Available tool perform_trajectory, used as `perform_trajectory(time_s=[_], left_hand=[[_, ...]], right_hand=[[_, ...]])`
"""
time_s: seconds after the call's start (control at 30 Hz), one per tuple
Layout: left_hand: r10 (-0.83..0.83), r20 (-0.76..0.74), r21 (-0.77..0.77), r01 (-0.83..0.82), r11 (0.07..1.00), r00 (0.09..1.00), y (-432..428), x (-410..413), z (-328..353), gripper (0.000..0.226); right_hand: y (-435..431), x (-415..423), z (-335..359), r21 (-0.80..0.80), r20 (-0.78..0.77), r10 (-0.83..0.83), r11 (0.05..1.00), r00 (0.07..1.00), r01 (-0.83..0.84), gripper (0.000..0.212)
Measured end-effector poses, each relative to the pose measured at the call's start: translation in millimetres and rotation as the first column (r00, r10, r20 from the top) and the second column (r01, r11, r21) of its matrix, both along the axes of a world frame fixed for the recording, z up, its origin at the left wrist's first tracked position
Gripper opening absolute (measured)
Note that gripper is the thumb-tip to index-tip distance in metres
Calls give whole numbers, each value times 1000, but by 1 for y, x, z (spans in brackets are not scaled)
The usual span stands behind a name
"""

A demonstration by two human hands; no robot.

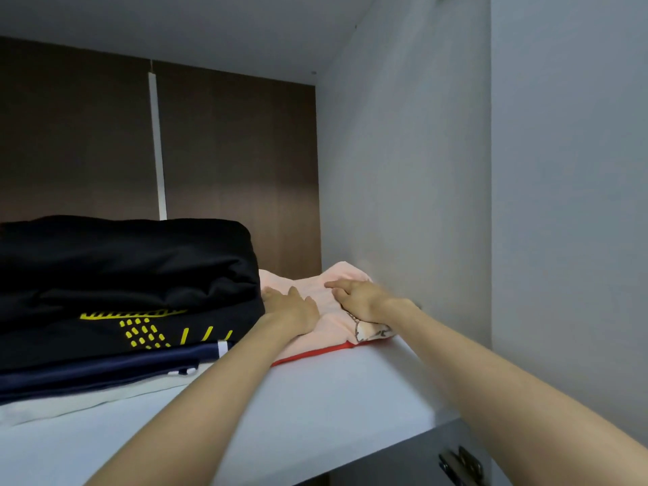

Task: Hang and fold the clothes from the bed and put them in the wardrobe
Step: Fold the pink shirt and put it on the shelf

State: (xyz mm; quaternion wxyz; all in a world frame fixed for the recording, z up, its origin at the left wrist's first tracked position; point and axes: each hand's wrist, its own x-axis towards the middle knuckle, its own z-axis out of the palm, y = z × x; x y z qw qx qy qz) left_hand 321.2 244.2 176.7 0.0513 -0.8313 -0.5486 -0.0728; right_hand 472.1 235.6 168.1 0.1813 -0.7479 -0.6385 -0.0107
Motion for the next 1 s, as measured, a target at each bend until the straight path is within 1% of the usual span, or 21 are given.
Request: perform_trajectory(time_s=[0.07, 0.13, 0.2, 0.33, 0.4, 0.43, 0.53, 0.6, 0.73, 1.0], left_hand=[[-6, 77, 14, 5, 1000, 997, 3, -1, -2, 51], [-42, 186, 25, 38, 999, 982, 1, -3, -3, 51], [-96, 264, 50, 86, 995, 960, -7, -4, -3, 49], [-191, 287, 165, 148, 975, 939, -42, -7, -1, 46], [-216, 317, 191, 161, 968, 923, -62, -11, 0, 46], [-227, 339, 197, 167, 966, 913, -73, -14, -1, 46], [-248, 389, 231, 166, 959, 887, -107, -29, -5, 47], [-275, 425, 260, 174, 950, 862, -132, -42, -12, 47], [-358, 495, 323, 215, 922, 792, -186, -67, -32, 44], [-371, 537, 340, 208, 917, 757, -282, -126, -70, 45]], right_hand=[[-6, -1, 0, 66, 11, -14, 998, 1000, 13, 44], [-17, -3, 3, 140, 72, -48, 989, 996, 38, 45], [-33, -7, 9, 209, 121, -65, 977, 991, 38, 47], [-75, -13, 21, 354, 137, -77, 935, 988, 24, 45], [-98, -16, 23, 403, 140, -72, 915, 988, 9, 44], [-111, -18, 23, 428, 119, -67, 904, 991, 10, 43], [-150, -24, 18, 497, -39, -56, 865, 998, 68, 41], [-178, -30, 9, 508, -105, -40, 857, 994, 89, 40], [-229, -46, -11, 510, -172, 34, 858, 985, 59, 36], [-330, -93, -46, 519, -256, 164, 855, 953, -8, 32]])
